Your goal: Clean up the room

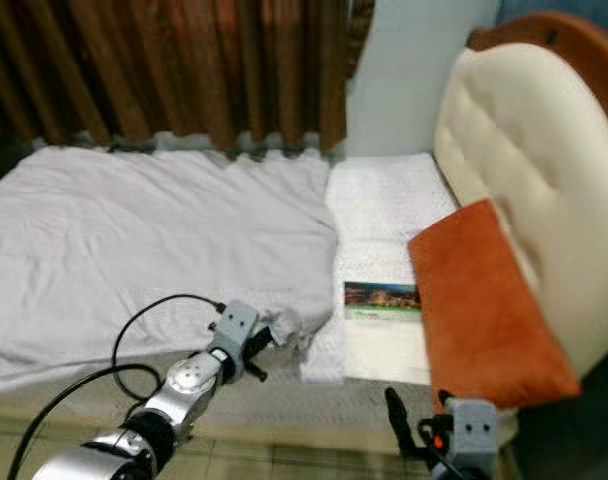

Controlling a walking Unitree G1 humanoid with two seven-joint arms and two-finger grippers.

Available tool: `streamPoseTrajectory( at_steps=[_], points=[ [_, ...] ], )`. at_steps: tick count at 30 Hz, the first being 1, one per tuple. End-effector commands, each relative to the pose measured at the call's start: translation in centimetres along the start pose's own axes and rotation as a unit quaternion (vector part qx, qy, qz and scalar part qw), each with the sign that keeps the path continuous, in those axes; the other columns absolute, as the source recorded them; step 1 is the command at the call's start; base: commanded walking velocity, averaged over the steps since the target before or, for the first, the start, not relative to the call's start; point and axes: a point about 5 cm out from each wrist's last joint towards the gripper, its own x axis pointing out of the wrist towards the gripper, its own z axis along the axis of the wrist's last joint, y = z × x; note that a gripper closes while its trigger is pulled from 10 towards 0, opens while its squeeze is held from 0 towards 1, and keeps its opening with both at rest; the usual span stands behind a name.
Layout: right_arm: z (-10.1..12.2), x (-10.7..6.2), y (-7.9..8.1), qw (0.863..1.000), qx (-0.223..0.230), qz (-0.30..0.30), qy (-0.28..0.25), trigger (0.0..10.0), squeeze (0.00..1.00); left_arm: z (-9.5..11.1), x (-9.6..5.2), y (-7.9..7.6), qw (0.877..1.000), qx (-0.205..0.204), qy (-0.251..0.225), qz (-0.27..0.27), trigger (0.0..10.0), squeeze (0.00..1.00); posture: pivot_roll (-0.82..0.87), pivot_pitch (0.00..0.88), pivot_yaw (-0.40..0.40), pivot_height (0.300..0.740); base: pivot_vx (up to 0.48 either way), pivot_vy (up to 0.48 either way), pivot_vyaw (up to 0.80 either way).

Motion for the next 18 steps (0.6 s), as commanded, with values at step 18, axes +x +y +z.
streamPoseTrajectory(
  at_steps=[18],
  points=[
    [-3.3, -1.7, 1.7, 0.981, -0.006, 0.165, 0.103, 10.0, 0.0, -5.2, -1.7, -10.3, 0.977, 0.032, 0.055, -0.203, 10.0, 0.0, -0.23, 0.062, -0.023, 0.74, -0.132, -0.197, 0.0]
  ],
)
